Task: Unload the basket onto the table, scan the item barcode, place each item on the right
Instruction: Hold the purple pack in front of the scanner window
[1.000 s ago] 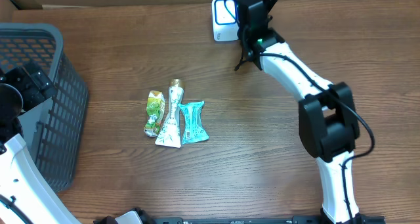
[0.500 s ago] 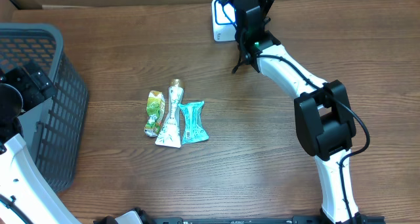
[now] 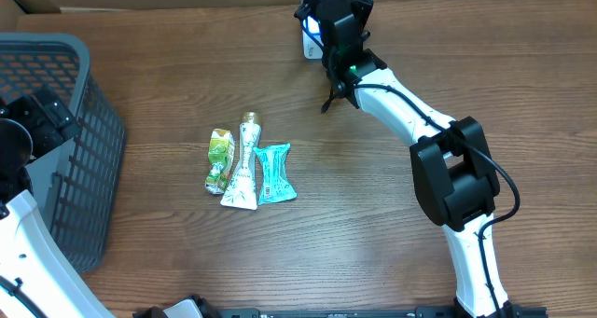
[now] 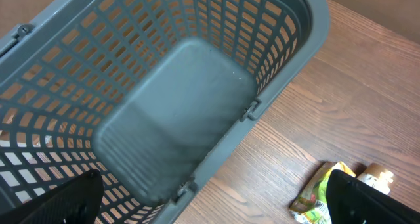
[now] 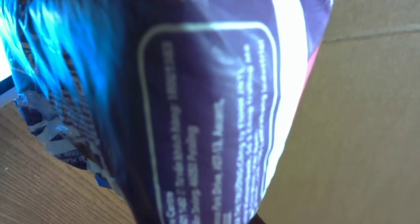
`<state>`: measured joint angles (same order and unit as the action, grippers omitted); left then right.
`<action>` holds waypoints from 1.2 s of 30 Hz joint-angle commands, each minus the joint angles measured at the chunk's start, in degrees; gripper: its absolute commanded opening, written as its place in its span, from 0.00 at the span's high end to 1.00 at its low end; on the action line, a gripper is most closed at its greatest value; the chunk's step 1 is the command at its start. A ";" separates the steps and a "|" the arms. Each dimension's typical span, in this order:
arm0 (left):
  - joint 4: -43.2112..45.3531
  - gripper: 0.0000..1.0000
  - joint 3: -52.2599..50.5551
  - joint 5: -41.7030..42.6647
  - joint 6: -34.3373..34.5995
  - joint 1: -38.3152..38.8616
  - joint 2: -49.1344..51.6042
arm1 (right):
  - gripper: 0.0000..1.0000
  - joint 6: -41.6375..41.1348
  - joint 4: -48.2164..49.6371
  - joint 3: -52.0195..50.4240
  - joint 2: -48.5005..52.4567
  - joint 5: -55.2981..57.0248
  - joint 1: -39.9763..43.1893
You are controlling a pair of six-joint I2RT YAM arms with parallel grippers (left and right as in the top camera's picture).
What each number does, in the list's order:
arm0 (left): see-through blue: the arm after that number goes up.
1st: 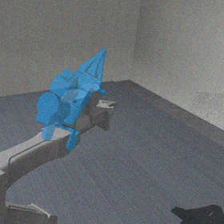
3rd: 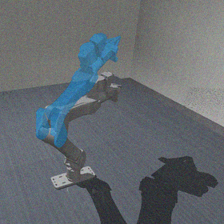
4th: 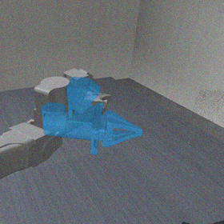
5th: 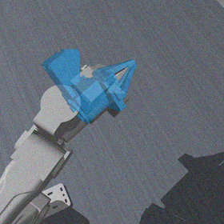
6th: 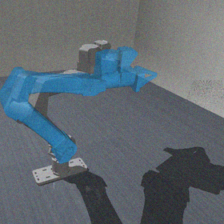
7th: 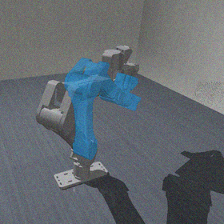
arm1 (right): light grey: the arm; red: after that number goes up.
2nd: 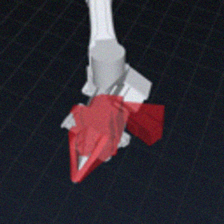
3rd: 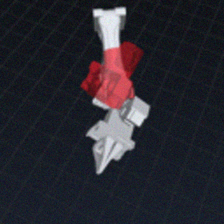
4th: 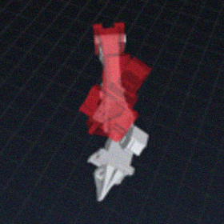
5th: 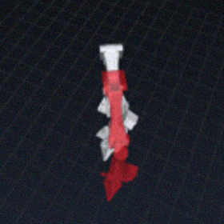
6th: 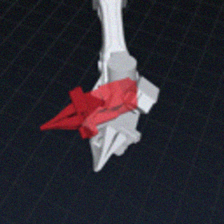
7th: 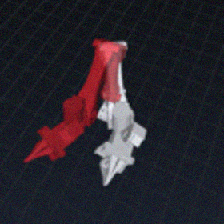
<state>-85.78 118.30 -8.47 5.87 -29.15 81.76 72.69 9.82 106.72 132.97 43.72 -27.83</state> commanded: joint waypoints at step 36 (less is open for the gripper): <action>0.11 0.01 0.61 -0.50 0.59 -0.09 0.00 | 0.96 -2.62 3.76 0.39 1.62 -0.63 0.13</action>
<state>-85.78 118.30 -8.47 5.87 -29.15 81.76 71.07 12.45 106.72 133.93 42.39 -27.83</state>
